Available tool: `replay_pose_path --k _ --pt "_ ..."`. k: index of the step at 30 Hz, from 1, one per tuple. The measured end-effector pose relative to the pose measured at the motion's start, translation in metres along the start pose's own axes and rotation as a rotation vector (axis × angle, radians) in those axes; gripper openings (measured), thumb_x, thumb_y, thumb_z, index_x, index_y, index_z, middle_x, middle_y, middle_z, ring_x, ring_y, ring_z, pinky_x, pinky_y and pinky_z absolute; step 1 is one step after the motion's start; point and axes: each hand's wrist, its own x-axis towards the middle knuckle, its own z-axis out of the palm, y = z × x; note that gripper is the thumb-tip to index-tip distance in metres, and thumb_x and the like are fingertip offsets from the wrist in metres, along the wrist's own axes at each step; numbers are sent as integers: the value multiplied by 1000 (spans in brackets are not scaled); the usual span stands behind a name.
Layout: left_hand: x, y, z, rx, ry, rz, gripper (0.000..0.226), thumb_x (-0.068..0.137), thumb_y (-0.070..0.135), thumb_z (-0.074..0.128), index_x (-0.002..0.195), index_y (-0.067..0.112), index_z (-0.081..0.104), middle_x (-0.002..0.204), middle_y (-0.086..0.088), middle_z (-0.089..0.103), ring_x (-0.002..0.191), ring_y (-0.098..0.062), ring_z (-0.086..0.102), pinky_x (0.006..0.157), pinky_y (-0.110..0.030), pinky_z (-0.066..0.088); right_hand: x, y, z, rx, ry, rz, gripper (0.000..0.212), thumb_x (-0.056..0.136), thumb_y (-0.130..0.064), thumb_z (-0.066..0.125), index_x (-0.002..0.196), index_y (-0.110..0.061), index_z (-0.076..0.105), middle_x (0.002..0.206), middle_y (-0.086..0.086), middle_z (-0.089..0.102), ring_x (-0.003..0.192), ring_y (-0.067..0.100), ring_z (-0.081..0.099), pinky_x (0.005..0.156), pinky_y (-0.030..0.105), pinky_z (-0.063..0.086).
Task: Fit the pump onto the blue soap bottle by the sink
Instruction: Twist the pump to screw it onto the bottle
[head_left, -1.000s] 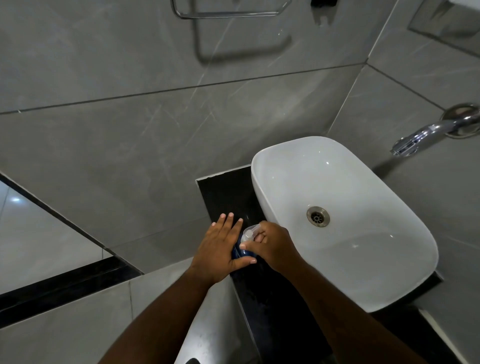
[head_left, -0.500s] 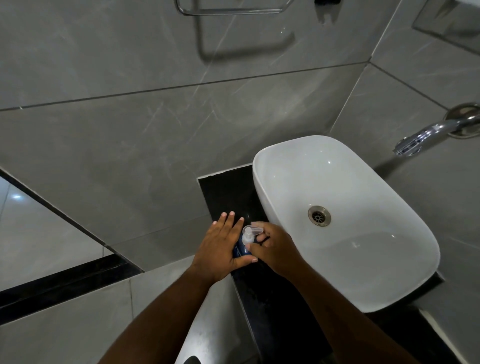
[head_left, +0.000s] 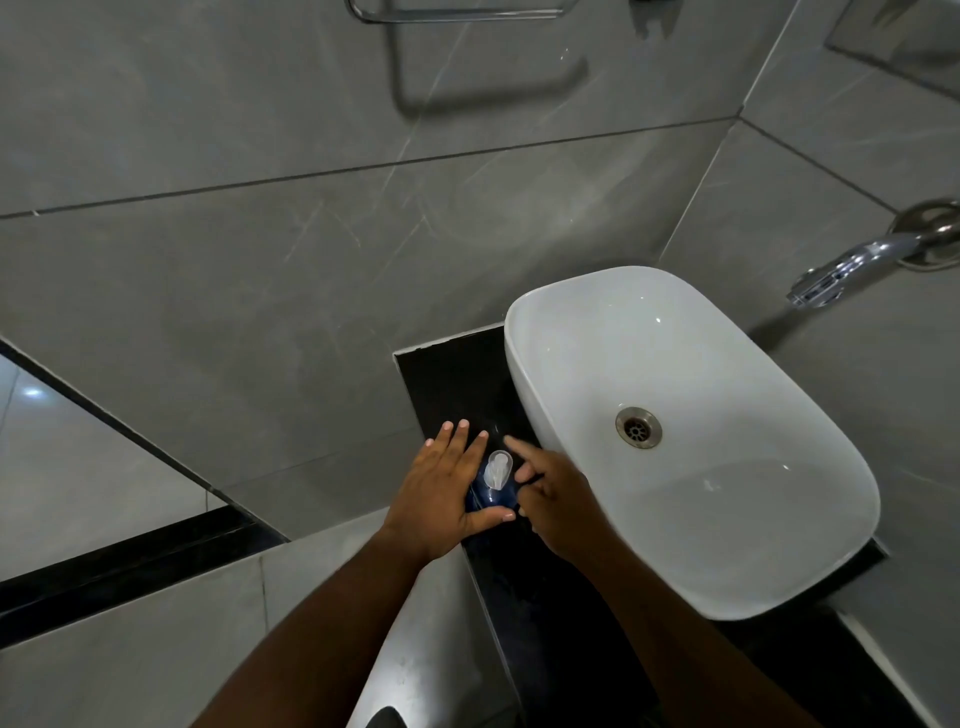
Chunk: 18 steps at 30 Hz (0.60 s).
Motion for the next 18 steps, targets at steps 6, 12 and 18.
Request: replay_pose_path --k 6,12,18 --pt "0 0 0 -20 2 6 100 80 86 35 153 23 11 161 -6 3 144 -14 -13 115 -37 -5 -2 0 0 -92 152 -11 16 81 -1 58 90 -8 68 88 11 70 73 14 60 72 23 51" --pt "-1 1 -1 -18 3 5 99 80 87 31 153 24 11 161 -6 3 145 -16 -12 116 -39 -3 1 -1 1 -113 -3 -109 21 85 -19 63 106 -17 67 79 0 63 70 6 58 67 11 44" --pt "0 0 1 -6 -4 0 100 79 87 33 153 25 7 160 -3 -2 144 -15 -15 115 -38 -5 3 5 2 -89 106 -30 13 78 -22 70 89 -15 67 81 -5 65 68 3 58 63 9 40"
